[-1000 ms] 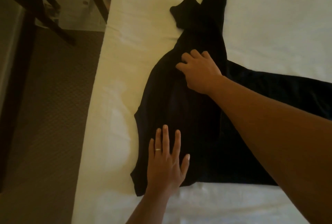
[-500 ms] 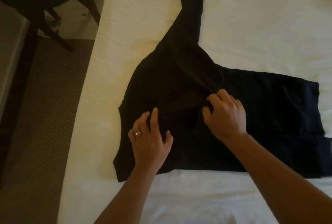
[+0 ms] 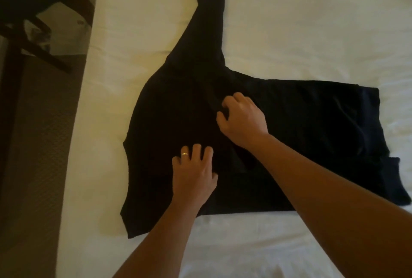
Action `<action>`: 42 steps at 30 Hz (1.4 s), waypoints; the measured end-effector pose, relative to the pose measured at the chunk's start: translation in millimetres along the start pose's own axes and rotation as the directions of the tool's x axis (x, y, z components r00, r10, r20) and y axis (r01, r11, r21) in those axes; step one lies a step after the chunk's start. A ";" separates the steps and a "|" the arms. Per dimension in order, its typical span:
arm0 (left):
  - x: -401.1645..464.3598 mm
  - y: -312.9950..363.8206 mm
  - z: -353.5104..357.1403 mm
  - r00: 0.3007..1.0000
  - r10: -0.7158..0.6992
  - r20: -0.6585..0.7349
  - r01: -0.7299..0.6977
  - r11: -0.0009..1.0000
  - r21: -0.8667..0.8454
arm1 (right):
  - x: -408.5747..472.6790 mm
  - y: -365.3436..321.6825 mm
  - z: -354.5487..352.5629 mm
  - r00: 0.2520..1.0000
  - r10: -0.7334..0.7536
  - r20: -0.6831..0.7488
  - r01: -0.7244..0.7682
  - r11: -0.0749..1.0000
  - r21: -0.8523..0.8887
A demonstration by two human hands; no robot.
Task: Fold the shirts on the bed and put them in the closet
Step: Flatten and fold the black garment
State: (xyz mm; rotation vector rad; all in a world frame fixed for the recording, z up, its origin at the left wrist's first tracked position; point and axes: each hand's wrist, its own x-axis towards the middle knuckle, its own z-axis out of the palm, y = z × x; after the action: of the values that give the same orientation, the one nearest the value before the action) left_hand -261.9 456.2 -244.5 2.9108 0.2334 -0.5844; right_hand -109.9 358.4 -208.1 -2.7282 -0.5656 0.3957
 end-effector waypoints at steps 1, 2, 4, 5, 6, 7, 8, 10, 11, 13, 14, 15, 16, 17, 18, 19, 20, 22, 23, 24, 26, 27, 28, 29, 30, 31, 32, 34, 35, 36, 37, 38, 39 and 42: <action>-1.0 -2.4 5.0 1.000 0.012 -0.002 -0.012 1.000 0.016 | 12.6 -4.2 3.4 1.000 0.004 0.026 -0.003 1.000 -0.023; -1.6 -5.0 10.0 1.000 0.023 -0.008 -0.023 1.000 0.021 | 23.7 -7.8 7.5 0.999 0.016 0.041 -0.013 0.998 -0.058; -2.7 -7.8 17.9 0.999 0.038 -0.032 -0.038 0.999 0.010 | 37.4 -12.3 14.9 0.996 0.065 0.058 -0.057 0.990 -0.132; -1.0 -10.2 22.3 0.998 0.044 -0.043 -0.043 0.999 0.006 | 43.9 -13.0 19.2 0.991 0.109 0.076 -0.097 0.985 -0.143; 0.1 -12.1 26.5 0.997 0.049 -0.056 -0.049 0.999 0.002 | 48.6 -12.1 23.2 0.983 0.153 0.100 -0.138 0.980 -0.142; 0.6 -13.2 29.0 0.996 0.056 -0.070 -0.056 0.998 0.001 | 50.6 -10.4 26.0 0.976 0.183 0.122 -0.166 0.976 -0.138; 1.4 -14.5 30.2 0.995 0.061 -0.081 -0.060 0.998 0.004 | 52.2 -9.5 27.7 0.971 0.196 0.136 -0.176 0.973 -0.149; 3.6 -16.7 32.2 0.994 0.068 -0.086 -0.068 0.998 0.009 | 55.1 -8.8 32.4 0.968 0.195 0.160 -0.163 0.968 -0.192; 4.5 -17.3 31.0 0.994 0.077 -0.084 -0.077 0.997 0.008 | 56.0 -8.9 33.0 0.968 0.186 0.170 -0.151 0.968 -0.202; 5.6 -16.5 26.1 0.992 0.098 -0.075 -0.097 0.995 0.015 | 58.0 -8.4 31.5 0.967 0.174 0.185 -0.139 0.972 -0.189; 5.9 -15.2 22.6 0.992 0.106 -0.074 -0.105 0.994 0.022 | 58.8 -6.9 28.8 0.970 0.163 0.182 -0.133 0.977 -0.165; 5.6 -13.6 19.4 0.990 0.114 -0.081 -0.111 0.993 0.030 | 59.6 -5.2 26.7 0.976 0.149 0.156 -0.131 0.984 -0.118; 5.8 -10.8 15.6 0.987 0.131 -0.097 -0.127 0.991 0.046 | 59.2 -2.3 22.2 0.983 0.156 0.100 -0.153 0.988 -0.036; 6.3 -6.5 13.0 0.981 0.158 -0.116 -0.151 0.986 0.065 | 57.5 1.3 17.7 0.979 0.199 0.044 -0.202 0.975 0.094; 7.8 -2.3 10.8 0.974 0.185 -0.132 -0.176 0.981 0.080 | 55.9 4.2 12.6 0.962 0.273 0.001 -0.264 0.929 0.260; 9.9 2.7 8.1 0.969 0.209 -0.135 -0.199 0.976 0.088 | 52.9 7.3 6.4 0.933 0.360 -0.017 -0.318 0.843 0.434; 12.0 10.7 5.4 0.964 0.230 -0.136 -0.219 0.972 0.091 | 46.5 12.2 -3.5 0.895 0.446 -0.009 -0.354 0.722 0.594; 15.4 25.0 1.9 0.962 0.250 -0.106 -0.242 0.966 0.090 | 29.6 23.5 -27.0 0.820 0.572 0.013 -0.353 0.488 0.799; 16.0 32.1 0.8 0.965 0.248 -0.079 -0.241 0.967 0.087 | 18.7 34.3 -39.2 0.783 0.622 0.006 -0.320 0.394 0.861; 16.2 34.9 2.1 0.970 0.237 -0.057 -0.231 0.969 0.086 | 6.9 45.8 -49.7 0.741 0.671 -0.001 -0.275 0.305 0.912; 14.6 37.2 5.6 0.979 0.201 -0.021 -0.198 0.976 0.093 | -21.6 78.1 -65.8 0.641 0.768 0.021 -0.166 0.113 0.980; 14.2 38.5 7.3 0.983 0.182 -0.006 -0.181 0.978 0.102 | -37.9 98.3 -69.8 0.593 0.803 0.056 -0.108 0.011 0.994; 13.9 38.0 9.1 0.986 0.168 0.007 -0.168 0.980 0.111 | -53.7 115.9 -70.7 0.560 0.822 0.106 -0.059 -0.089 0.994; 13.8 40.1 11.7 0.986 0.162 0.026 -0.164 0.978 0.127 | -70.1 133.6 -69.3 0.541 0.825 0.162 -0.026 -0.177 0.984; 14.3 41.8 14.9 0.986 0.160 0.039 -0.164 0.976 0.144 | -83.4 149.4 -64.5 0.536 0.814 0.223 -0.011 -0.257 0.966; 15.0 41.8 16.1 0.987 0.153 0.040 -0.158 0.976 0.153 | -93.2 160.2 -59.8 0.528 0.798 0.290 -0.022 -0.329 0.944; 15.0 43.0 16.9 0.988 0.150 0.022 -0.152 0.977 0.147 | -101.2 170.4 -55.5 0.498 0.788 0.361 -0.048 -0.390 0.919; 12.2 42.2 18.3 0.988 0.147 -0.051 -0.141 0.984 0.106 | -109.4 185.1 -50.0 0.423 0.795 0.434 -0.105 -0.433 0.895; 8.2 42.6 20.0 0.982 0.161 -0.101 -0.151 0.984 0.096 | -112.9 193.6 -49.5 0.407 0.805 0.432 -0.118 -0.423 0.899; 2.7 40.8 21.3 0.969 0.187 -0.160 -0.174 0.980 0.092 | -115.8 199.8 -51.0 0.407 0.815 0.412 -0.115 -0.402 0.909; -3.2 37.8 21.0 0.950 0.220 -0.222 -0.205 0.975 0.092 | -118.9 204.4 -53.0 0.410 0.822 0.396 -0.107 -0.388 0.915; -10.0 37.3 20.4 0.928 0.256 -0.271 -0.238 0.966 0.098 | -125.5 208.6 -56.8 0.408 0.824 0.394 -0.091 -0.393 0.915; -16.7 36.7 19.8 0.912 0.293 -0.289 -0.272 0.956 0.111 | -132.7 212.2 -59.8 0.394 0.826 0.402 -0.080 -0.405 0.911; -30.3 43.9 23.0 0.915 0.364 -0.175 -0.337 0.927 0.167 | -162.0 226.7 -64.2 0.341 0.831 0.438 -0.115 -0.426 0.897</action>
State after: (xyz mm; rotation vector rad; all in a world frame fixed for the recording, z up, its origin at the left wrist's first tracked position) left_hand -289.9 405.3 -247.8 3.0313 -0.3165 -0.2514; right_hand -156.0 76.3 -200.4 -1.0525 1.1819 0.0600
